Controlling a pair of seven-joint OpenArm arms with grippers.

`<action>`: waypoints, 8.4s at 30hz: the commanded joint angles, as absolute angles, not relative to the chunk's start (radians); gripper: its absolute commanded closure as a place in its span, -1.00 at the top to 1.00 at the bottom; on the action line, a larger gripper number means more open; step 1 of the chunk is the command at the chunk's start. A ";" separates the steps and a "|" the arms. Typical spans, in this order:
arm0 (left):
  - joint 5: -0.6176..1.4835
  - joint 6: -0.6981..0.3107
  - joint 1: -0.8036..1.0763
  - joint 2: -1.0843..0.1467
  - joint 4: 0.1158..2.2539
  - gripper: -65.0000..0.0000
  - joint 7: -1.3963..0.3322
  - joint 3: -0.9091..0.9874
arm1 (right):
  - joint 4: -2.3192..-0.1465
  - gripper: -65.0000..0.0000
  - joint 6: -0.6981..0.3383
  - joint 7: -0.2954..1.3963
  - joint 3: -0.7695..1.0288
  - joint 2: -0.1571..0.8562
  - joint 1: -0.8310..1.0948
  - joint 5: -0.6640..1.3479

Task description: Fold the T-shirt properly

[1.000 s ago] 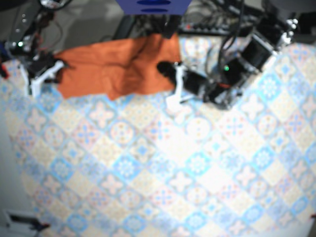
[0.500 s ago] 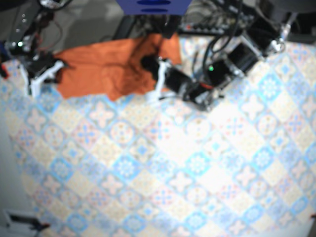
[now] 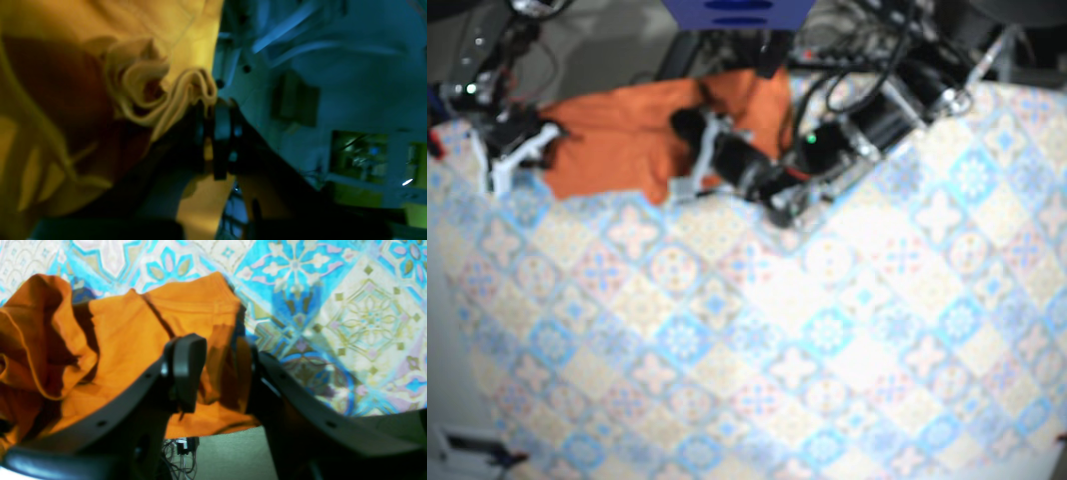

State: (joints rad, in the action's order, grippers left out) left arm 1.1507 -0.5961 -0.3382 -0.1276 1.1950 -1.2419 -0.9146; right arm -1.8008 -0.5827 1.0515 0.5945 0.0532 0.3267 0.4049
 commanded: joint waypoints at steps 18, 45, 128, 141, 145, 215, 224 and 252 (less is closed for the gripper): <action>1.020 -0.607 -0.375 -0.054 1.168 -0.11 -1.253 -0.964 | -1.822 -0.40 -0.587 1.030 0.598 0.050 0.321 0.420; 1.017 -0.698 -0.501 -0.027 1.279 0.02 -1.188 -1.153 | -1.825 -0.40 -0.587 1.026 0.601 0.022 0.321 0.420; 0.977 -0.593 -0.475 -0.067 1.027 -1.00 -1.274 -1.026 | -1.751 -0.40 -0.587 0.978 0.602 0.022 0.320 0.418; 0.868 -0.595 -0.476 0.064 1.009 -1.00 -1.274 -1.029 | -1.751 -0.40 -0.587 0.978 0.601 0.022 0.320 0.418; 0.863 -0.598 -0.478 0.087 1.009 -1.00 -1.274 -1.092 | -1.751 -0.40 -0.587 0.978 0.601 0.022 0.320 0.418; 0.875 -0.601 -0.476 -0.156 1.159 -0.11 -1.230 -0.949 | -1.106 0.24 -0.515 1.274 0.723 0.358 0.220 1.132; 0.957 -0.601 -0.476 -0.189 1.159 -0.11 -1.230 -0.951 | -1.099 0.24 -0.515 1.185 0.538 0.355 0.223 1.132; 0.957 -0.601 -0.476 -0.191 1.159 -0.11 -1.196 -0.951 | -1.107 0.25 -0.581 1.179 0.472 0.360 0.298 1.138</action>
